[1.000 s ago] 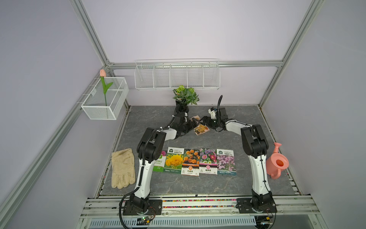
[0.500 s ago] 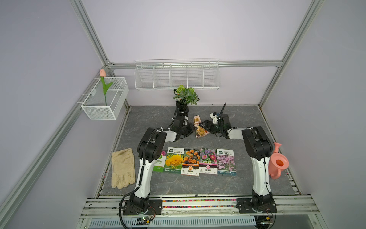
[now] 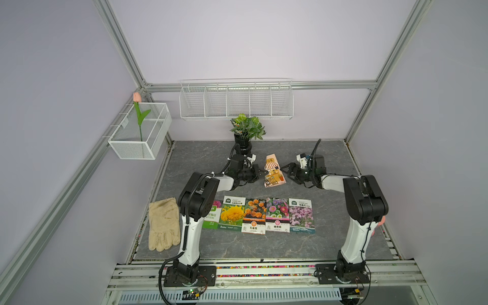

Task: Arrange the seed packets in a row
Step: Pick up the seed packet from the center of the board.

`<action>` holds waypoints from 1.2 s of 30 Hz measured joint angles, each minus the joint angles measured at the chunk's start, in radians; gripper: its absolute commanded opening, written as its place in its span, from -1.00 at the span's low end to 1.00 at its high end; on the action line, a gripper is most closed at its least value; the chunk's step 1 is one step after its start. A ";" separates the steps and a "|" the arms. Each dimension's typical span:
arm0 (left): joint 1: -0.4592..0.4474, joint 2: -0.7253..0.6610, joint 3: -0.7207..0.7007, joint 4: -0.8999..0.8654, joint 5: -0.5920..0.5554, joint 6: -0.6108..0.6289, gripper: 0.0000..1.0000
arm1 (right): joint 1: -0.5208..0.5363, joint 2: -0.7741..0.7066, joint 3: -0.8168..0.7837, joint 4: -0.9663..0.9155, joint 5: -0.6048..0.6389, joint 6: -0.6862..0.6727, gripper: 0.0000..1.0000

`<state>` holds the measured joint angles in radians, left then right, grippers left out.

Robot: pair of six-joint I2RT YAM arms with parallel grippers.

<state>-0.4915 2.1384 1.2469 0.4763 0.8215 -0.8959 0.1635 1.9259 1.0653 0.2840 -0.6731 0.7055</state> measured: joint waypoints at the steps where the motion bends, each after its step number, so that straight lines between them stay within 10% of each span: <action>1: 0.000 -0.008 -0.005 0.011 0.017 -0.003 -1.00 | -0.002 -0.016 0.000 -0.003 -0.005 -0.003 0.72; 8: -0.015 -0.025 -0.011 0.049 0.073 -0.018 -1.00 | 0.020 -0.066 -0.052 0.089 -0.096 0.059 0.18; 12: -0.029 -0.025 -0.011 0.050 0.077 -0.028 -1.00 | 0.047 -0.069 -0.079 0.117 -0.126 0.088 -0.54; 14: -0.034 -0.026 -0.011 0.050 0.077 -0.029 -0.62 | 0.063 -0.084 -0.097 0.115 -0.127 0.092 -0.86; 19: -0.035 -0.038 -0.028 0.047 0.065 -0.029 0.73 | 0.073 -0.212 -0.145 0.039 -0.106 0.055 -0.86; 28: -0.035 -0.019 -0.077 0.278 0.055 -0.179 0.90 | 0.055 -0.608 -0.292 -0.098 -0.033 -0.010 -0.86; 36: -0.074 0.065 -0.023 0.744 0.061 -0.477 0.89 | 0.054 -0.676 -0.377 -0.154 0.014 -0.024 -0.86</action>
<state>-0.5659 2.2036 1.2240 1.2205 0.8829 -1.3731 0.2173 1.2499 0.6880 0.1295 -0.6590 0.6811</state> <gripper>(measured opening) 0.944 0.072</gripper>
